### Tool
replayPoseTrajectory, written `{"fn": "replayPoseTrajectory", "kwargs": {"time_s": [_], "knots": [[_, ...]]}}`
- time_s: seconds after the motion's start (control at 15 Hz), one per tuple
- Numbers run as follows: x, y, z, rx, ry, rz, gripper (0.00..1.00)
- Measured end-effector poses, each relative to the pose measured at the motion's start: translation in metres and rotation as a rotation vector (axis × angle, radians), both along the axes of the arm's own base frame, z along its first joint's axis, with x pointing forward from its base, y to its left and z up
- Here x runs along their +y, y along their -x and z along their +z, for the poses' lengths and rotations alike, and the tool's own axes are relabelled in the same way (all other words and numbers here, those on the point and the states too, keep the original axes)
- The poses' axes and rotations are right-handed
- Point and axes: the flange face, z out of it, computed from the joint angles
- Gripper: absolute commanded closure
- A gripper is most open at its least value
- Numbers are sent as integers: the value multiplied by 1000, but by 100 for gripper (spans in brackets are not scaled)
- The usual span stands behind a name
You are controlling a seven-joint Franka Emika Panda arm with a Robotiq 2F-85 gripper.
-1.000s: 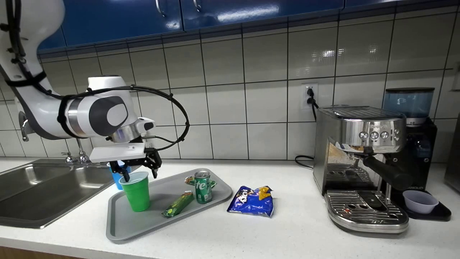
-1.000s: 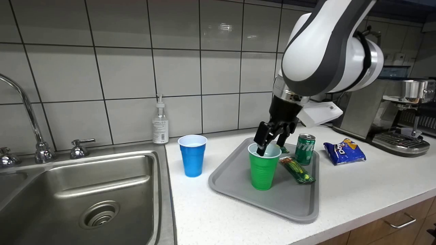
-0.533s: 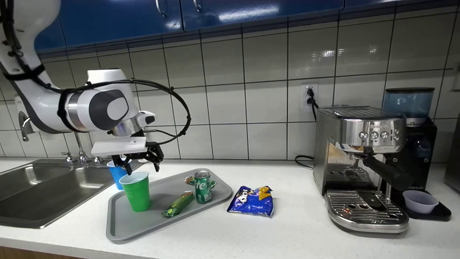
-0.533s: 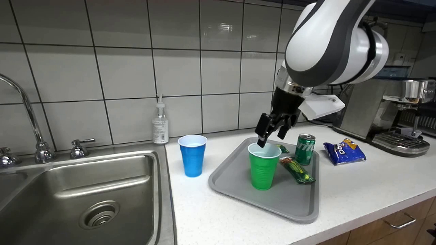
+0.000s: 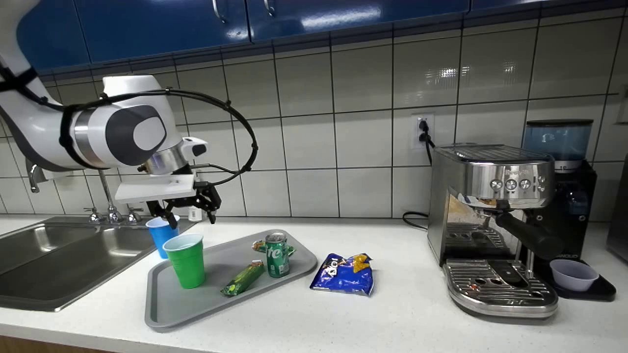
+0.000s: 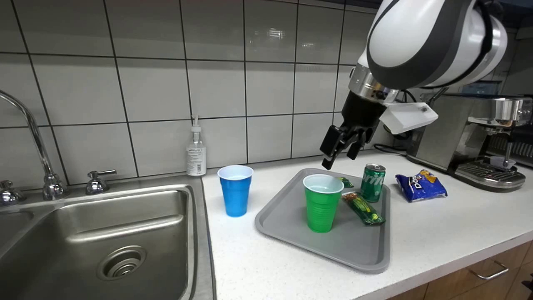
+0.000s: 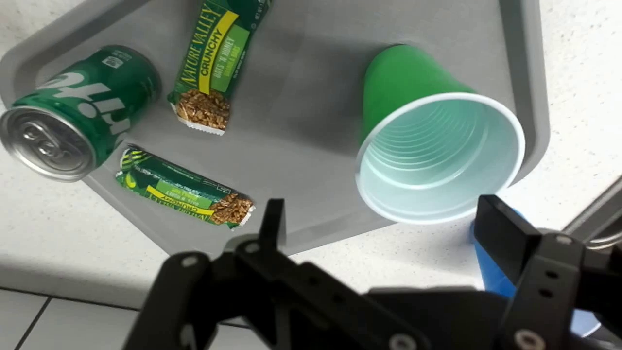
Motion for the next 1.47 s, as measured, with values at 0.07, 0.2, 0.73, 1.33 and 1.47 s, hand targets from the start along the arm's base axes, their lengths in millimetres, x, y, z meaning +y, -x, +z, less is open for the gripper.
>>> {"fn": "replayPoseTrajectory", "kwargs": {"time_s": [0.07,0.2,0.73,1.33,1.47], "knots": [[-1,4,2,-4,2,1,0],[-4,12,7,-10,3,-1,0],[-18,30,23,-37,6,-17,0],[-22,30,26,-41,5,-24,0],[-22,30,26,-41,6,-24,0]]}}
